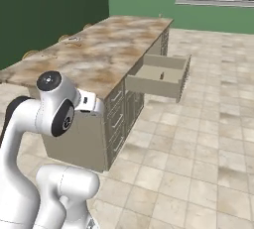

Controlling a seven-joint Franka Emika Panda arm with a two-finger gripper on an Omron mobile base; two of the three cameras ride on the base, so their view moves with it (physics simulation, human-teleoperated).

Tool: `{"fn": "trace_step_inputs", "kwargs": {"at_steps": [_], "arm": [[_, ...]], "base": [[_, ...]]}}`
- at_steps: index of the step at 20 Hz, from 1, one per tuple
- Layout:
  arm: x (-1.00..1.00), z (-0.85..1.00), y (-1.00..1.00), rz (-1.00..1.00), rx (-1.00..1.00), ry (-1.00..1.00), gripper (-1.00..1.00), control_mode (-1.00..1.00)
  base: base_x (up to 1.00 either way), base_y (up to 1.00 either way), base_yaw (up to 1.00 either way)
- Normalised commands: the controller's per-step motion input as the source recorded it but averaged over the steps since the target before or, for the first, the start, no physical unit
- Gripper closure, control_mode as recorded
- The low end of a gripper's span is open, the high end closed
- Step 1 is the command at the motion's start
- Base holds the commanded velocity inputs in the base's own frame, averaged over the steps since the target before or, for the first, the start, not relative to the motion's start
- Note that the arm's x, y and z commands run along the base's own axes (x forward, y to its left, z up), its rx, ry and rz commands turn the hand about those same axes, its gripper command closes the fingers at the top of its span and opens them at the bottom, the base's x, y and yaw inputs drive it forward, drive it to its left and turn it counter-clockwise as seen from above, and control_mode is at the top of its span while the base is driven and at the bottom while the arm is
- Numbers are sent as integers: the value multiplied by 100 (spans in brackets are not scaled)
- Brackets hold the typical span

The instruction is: Pick up the metallic utensils from the counter and place them in the open drawer. Make sure not to pick up any wooden utensils.

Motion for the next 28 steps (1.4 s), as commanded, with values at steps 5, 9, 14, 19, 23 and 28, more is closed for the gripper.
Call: {"fn": "trace_step_inputs", "kwargs": {"at_steps": [5, 9, 14, 19, 23, 28], "arm": [[0, 0, 0, 0, 0, 0, -100, 100], [0, 0, 0, 0, 0, 0, -100, 100], [0, 0, 0, 0, 0, 0, -100, 100], [0, 0, 0, 0, 0, 0, -100, 100], [0, 0, 0, 0, 0, 0, -100, 100], [0, 0, 0, 0, 0, 0, -100, 100]], "base": [[-42, 100, -32], [-1, 100, -51], [17, 100, -50], [9, 100, -43], [1, 100, -35], [0, 100, -29]]}}
